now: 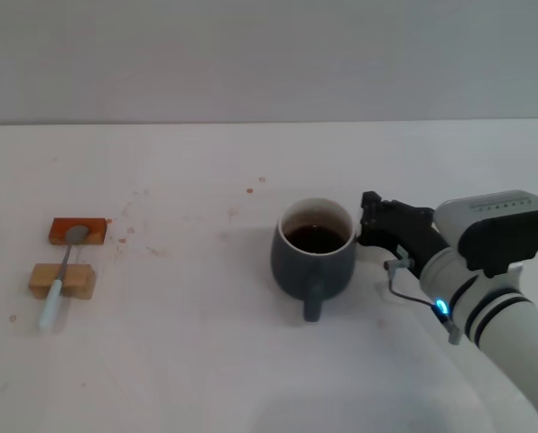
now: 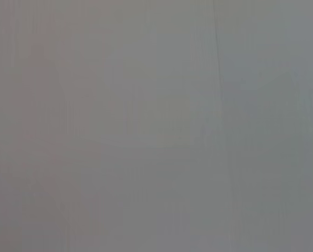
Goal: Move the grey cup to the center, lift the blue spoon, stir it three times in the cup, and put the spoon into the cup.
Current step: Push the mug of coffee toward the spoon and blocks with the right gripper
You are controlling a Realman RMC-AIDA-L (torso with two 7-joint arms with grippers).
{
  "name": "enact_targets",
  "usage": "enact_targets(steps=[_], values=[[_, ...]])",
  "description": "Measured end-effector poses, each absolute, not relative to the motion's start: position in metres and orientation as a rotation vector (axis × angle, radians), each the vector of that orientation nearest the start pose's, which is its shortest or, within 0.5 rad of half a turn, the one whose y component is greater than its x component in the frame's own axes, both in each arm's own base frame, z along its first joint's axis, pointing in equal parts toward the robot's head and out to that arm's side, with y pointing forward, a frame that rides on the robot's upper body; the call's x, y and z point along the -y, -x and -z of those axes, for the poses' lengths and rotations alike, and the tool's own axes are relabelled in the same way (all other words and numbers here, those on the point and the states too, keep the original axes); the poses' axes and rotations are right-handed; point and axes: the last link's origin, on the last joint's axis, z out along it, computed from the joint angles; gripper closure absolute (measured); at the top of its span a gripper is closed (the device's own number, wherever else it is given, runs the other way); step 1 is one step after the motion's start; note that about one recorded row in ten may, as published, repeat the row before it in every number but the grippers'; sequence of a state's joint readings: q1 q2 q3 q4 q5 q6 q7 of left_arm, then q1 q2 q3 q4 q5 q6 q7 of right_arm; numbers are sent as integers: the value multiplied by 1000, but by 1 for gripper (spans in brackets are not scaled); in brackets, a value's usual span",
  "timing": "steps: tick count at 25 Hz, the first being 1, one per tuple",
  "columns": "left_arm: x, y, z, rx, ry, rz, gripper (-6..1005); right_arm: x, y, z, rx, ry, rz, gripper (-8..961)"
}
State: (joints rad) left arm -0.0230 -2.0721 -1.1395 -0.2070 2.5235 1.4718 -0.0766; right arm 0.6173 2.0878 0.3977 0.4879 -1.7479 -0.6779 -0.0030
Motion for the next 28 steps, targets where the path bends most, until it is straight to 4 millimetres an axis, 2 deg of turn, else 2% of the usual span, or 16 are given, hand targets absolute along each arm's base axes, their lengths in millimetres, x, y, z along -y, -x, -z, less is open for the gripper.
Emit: enact_targets(steps=[14, 28], values=[[-189, 396, -33, 472, 1310, 576, 171, -347, -218, 145, -872, 2055, -615, 955], [-187, 396, -33, 466, 1309, 575, 171, -346, -215, 148, -868, 2076, -612, 955]])
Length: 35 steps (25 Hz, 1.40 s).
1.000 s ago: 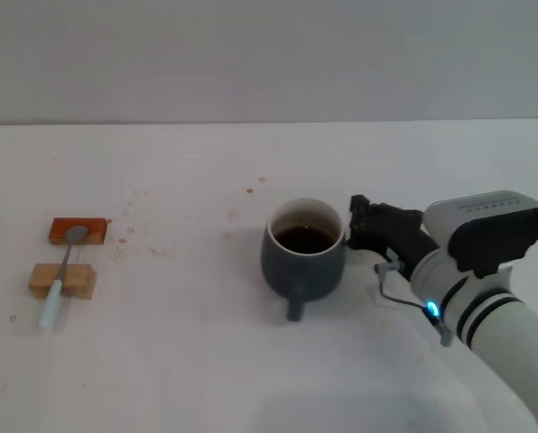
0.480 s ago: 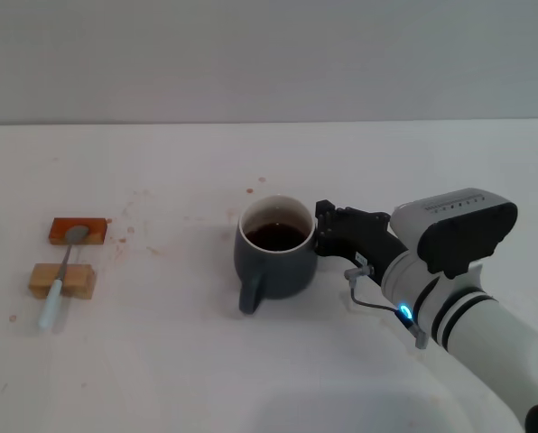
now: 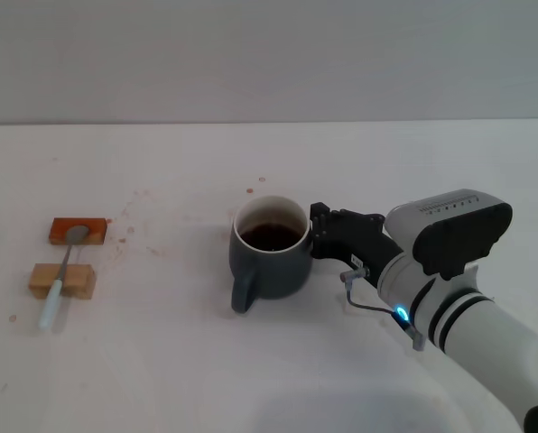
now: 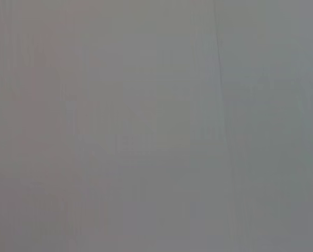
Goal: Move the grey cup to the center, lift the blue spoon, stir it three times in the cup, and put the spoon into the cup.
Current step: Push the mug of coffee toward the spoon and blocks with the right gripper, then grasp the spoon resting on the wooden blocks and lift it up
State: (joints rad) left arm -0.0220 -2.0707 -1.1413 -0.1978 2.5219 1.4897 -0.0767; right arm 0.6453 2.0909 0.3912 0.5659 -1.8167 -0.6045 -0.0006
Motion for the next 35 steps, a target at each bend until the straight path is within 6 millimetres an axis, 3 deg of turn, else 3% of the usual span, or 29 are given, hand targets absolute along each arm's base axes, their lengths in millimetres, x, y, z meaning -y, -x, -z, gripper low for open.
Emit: enact_targets(steps=[5, 9, 10, 11, 14, 16, 19, 21, 26, 35], values=[[-184, 397, -32, 473, 1310, 577, 171, -342, -229, 137, -834, 2015, -640, 955], [-179, 396, -31, 477, 1317, 581, 171, -332, -255, 106, -714, 1881, -718, 955], [-177, 396, -29, 479, 1324, 584, 171, -332, -255, 106, -714, 1881, -718, 955], [-177, 395, -28, 479, 1333, 588, 171, -328, -268, 92, -673, 1816, -730, 955], [-175, 392, -22, 480, 1364, 595, 171, -322, -281, 79, -642, 1755, -736, 955], [-172, 387, -13, 485, 1410, 614, 171, -311, -299, 59, -602, 1658, -741, 955], [-171, 384, -9, 487, 1433, 626, 171, -304, -309, 47, -583, 1594, -740, 955], [-164, 370, 10, 495, 1524, 679, 171, -297, -321, 34, -581, 1519, -728, 955], [-157, 361, 23, 507, 1583, 711, 171, -291, -338, 21, -599, 1443, -688, 955], [-162, 361, 34, 540, 1640, 688, 171, -292, -340, 21, -605, 1441, -679, 955]])
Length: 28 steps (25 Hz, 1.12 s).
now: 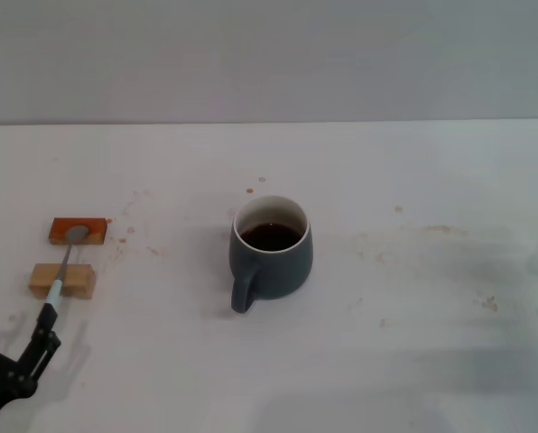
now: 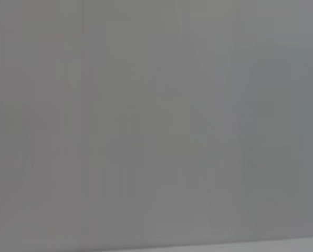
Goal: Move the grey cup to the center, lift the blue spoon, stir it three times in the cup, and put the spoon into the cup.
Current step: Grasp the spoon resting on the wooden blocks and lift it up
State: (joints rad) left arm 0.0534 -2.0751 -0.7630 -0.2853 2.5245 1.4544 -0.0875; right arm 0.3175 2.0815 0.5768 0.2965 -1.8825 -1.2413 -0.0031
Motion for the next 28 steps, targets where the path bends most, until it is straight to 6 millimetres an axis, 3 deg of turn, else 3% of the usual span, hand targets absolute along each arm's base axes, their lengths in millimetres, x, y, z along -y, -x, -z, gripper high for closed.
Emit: enact_targets(steps=[28], values=[[-199, 370, 55, 619, 1765, 545, 171, -295, -338, 24, -616, 1455, -676, 954]])
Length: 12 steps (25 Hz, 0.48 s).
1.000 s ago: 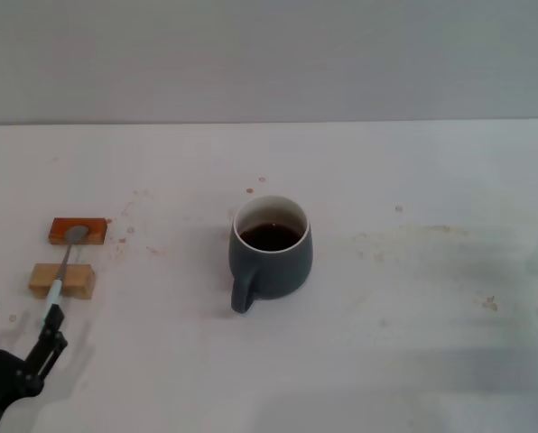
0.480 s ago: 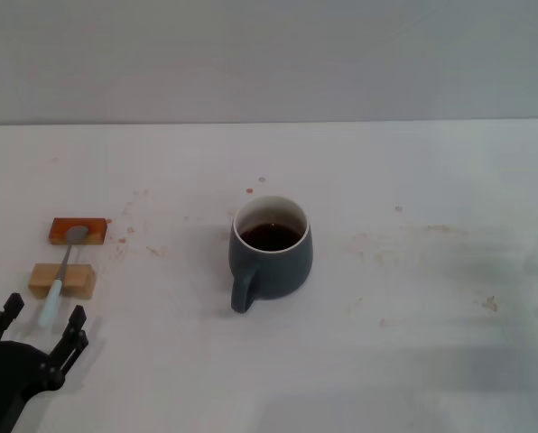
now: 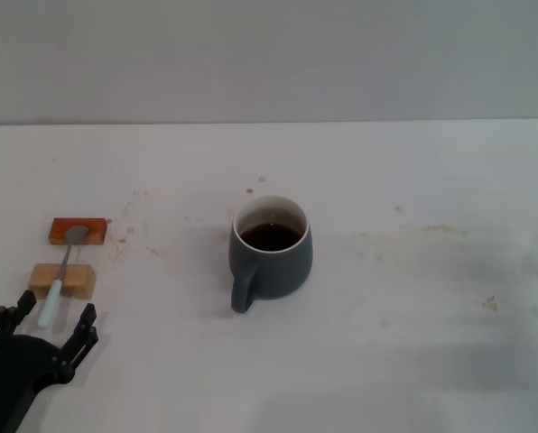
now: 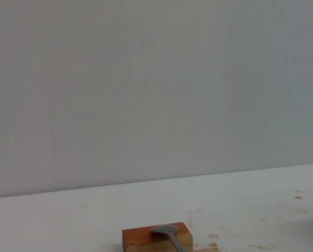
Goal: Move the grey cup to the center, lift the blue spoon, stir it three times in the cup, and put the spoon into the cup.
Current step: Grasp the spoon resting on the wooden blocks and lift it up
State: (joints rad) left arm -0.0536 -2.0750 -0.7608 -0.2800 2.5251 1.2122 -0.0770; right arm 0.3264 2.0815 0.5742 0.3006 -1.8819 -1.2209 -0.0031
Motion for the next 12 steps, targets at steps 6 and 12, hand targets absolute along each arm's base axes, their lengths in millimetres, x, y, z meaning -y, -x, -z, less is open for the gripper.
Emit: enact_targets(steps=[6, 12], values=[[-201, 370, 55, 616, 1766, 545, 171, -296, -338, 25, -618, 1460, -674, 954], [-202, 371, 53, 613, 1757, 541, 171, -298, -337, 25, -619, 1465, -674, 954]])
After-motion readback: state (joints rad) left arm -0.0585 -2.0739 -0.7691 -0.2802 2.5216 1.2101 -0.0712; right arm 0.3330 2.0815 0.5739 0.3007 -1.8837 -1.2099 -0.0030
